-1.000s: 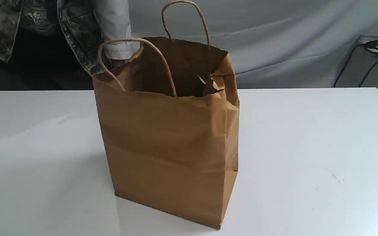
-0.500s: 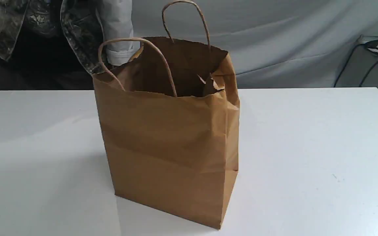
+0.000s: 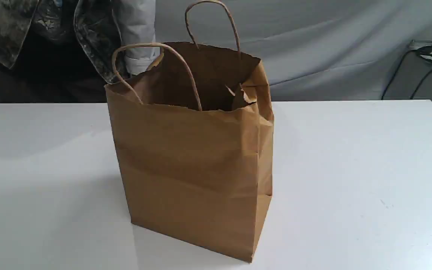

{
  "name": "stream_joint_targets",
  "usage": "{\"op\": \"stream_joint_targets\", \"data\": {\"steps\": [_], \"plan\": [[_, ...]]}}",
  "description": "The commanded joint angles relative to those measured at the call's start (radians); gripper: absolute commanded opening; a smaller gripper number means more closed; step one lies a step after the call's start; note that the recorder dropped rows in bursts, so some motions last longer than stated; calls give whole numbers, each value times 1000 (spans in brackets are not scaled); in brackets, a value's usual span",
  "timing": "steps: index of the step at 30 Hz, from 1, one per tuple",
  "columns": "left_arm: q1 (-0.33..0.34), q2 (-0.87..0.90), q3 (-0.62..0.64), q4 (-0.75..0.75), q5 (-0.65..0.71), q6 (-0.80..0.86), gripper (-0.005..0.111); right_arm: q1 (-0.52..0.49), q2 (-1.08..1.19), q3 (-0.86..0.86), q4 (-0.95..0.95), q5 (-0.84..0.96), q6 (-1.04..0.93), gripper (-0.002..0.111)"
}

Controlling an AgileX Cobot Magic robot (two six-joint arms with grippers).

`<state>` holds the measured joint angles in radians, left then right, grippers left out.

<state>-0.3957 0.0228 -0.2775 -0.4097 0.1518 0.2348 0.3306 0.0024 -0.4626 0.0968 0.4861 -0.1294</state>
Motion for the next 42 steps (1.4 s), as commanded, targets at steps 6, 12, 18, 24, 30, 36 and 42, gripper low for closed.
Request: {"op": "stream_joint_targets", "data": {"steps": [6,12,18,24,30,36,42], "plan": [[-4,-5,104,-29,-46,1,54,-3,-2,391,110,-675,2,57],[-4,-5,99,-29,-47,-3,54,-3,-2,416,249,-733,10,57],[-4,-5,99,-30,-43,-9,54,-3,-2,416,298,-733,3,57],[-4,-5,99,-30,-43,-9,54,-3,-2,416,298,-733,3,57],[-4,-5,99,-30,-43,-6,54,-3,-2,416,298,-733,3,57],[5,-23,99,-11,-43,23,54,-3,-2,416,299,-733,6,57],[150,-23,99,3,-75,35,54,-3,-2,416,299,-729,7,57]]}}
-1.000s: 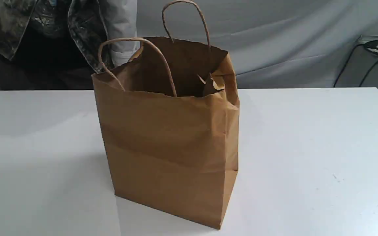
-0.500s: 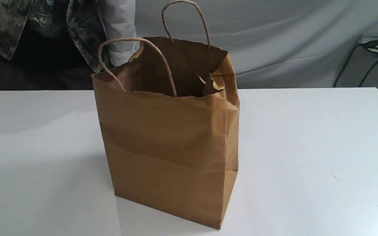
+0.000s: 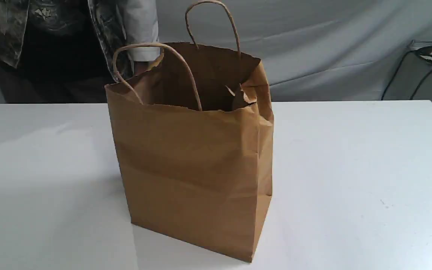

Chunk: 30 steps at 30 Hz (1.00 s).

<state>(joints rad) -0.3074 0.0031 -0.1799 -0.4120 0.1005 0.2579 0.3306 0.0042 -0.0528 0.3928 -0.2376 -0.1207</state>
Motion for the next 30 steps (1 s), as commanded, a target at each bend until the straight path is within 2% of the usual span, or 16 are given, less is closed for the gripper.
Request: {"op": "stream_joint_targets", "data": {"steps": [1,7,11,13,17,22,25,28,30], "plan": [[84,-3,2,21,-26,12,54,-3,-4,6,3,-5,-2,57],[233,-3,47,74,-36,-1,54,-3,-4,6,3,-5,-6,57],[267,-3,142,41,-129,-73,54,-3,-4,6,3,-5,-6,57],[267,-3,180,-42,-245,-127,54,-3,-4,6,3,-5,-6,57],[261,-3,180,-53,-200,-96,54,-3,-4,6,3,-5,-6,57],[261,-3,180,98,-33,31,54,-3,-4,6,3,-5,-6,57],[261,-3,180,123,55,30,54,-3,-4,6,3,-5,0,57],[261,-3,180,120,160,-40,54,-3,-4,6,3,-5,0,57],[257,-3,180,119,160,-70,54,-3,-4,6,3,-5,0,57]]}}
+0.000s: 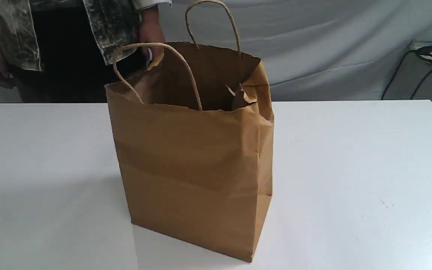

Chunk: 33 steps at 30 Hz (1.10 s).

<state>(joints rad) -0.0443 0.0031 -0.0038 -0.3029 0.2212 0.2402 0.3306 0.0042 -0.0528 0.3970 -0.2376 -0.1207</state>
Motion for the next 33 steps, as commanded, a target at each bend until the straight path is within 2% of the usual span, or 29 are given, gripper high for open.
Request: {"op": "stream_joint_targets", "data": {"steps": [1,8,12,23,31,33], "plan": [[-6,-3,4,21,37,-52,54,-3,-4,6,-1,-5,0,57],[-6,-3,4,77,23,-55,54,-3,-4,6,-1,-5,0,57],[-6,-3,4,40,20,-65,54,-3,-4,6,-1,-5,-2,57],[-6,-3,4,52,19,-56,54,-3,-4,6,-1,-5,-2,57],[-6,-3,4,112,19,-51,54,-3,-4,6,-1,-5,3,57],[-6,-3,4,195,19,-49,54,-3,-4,6,-1,-5,3,57]]}}
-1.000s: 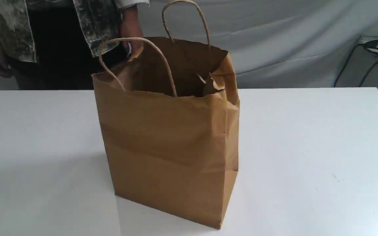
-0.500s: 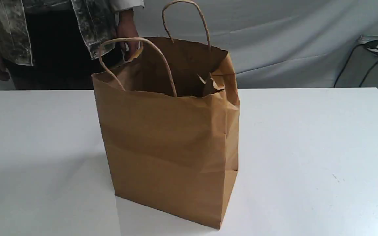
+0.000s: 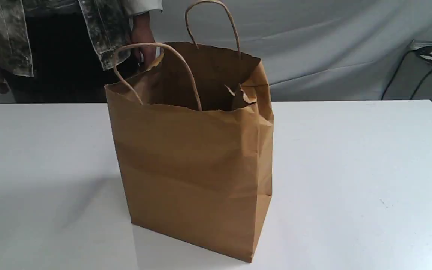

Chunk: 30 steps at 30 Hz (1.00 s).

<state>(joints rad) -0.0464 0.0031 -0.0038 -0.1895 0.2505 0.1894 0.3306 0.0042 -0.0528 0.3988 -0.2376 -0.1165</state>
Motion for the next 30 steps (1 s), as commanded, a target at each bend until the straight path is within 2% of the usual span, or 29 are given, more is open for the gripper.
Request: {"op": "stream_joint_targets", "data": {"steps": [1,4,6,8,12,13,19,23,30], "plan": [[-4,-3,4,116,-11,2,54,-3,-4,6,-3,-5,-1,57],[-4,-3,4,149,-11,-1,53,-3,-4,6,-3,-5,-1,57],[-4,-3,4,149,-11,-1,48,-3,-4,6,-3,-5,-1,57],[-4,-3,4,149,-8,-1,36,-3,-4,6,-3,-5,-1,57],[-4,-3,4,149,-8,-9,3,-3,-4,6,-3,-5,-3,57],[-4,-3,4,149,-8,-9,0,-3,-4,6,-3,-5,-3,57],[-4,-3,4,149,-4,-28,0,-3,-4,6,-3,-5,-3,57],[-4,-3,4,149,-4,-155,0,-3,-4,6,-3,-5,-3,57],[-4,-3,4,147,22,-166,0,-3,-4,6,-3,-5,-1,57]]}}
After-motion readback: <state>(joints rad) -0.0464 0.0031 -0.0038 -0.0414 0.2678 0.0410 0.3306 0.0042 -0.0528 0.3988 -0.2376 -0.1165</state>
